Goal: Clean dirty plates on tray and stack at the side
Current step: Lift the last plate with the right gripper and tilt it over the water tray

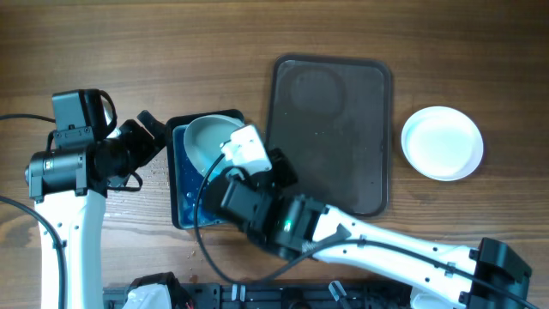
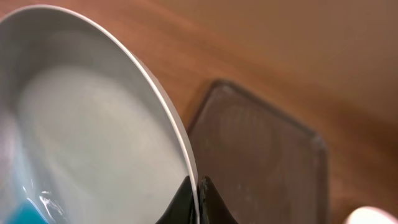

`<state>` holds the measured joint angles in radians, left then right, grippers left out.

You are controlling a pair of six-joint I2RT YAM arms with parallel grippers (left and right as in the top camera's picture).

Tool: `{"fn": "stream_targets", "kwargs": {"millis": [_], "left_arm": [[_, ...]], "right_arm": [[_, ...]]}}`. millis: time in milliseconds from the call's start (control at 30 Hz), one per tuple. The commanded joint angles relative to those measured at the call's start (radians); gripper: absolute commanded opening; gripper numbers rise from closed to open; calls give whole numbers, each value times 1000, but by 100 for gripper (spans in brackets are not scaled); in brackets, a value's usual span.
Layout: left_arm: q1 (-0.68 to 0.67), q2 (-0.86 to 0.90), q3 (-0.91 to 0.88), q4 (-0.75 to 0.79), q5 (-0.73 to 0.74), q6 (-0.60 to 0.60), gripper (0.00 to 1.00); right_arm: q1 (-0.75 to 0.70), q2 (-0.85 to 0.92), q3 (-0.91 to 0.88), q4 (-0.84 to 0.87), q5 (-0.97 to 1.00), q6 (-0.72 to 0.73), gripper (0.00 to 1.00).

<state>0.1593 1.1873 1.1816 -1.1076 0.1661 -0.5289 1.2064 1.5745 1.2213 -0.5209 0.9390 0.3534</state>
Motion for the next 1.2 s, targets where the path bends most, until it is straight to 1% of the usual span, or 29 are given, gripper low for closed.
{"fn": "stream_targets", "kwargs": {"millis": [0,233,333,467,667,1167], "left_arm": [[6,-7,12,-1,12,1,100],[6,-7,12,-1,12,1,100],[6,-7,12,-1,12,1,100],[6,-7,12,-1,12,1,100],[6,-7,12,-1,12,1,100],[6,-7,12,-1,12,1,100]], "right_arm": [[40,2,21,28,179,-82,4],[92,2,21,99,281,-177,4],[108,2,21,162,340,-273,4],[124,2,21,238,355,-403,4],[132,2,21,273,379,-456,4],[132,2,21,275,378,-478,4]]}}
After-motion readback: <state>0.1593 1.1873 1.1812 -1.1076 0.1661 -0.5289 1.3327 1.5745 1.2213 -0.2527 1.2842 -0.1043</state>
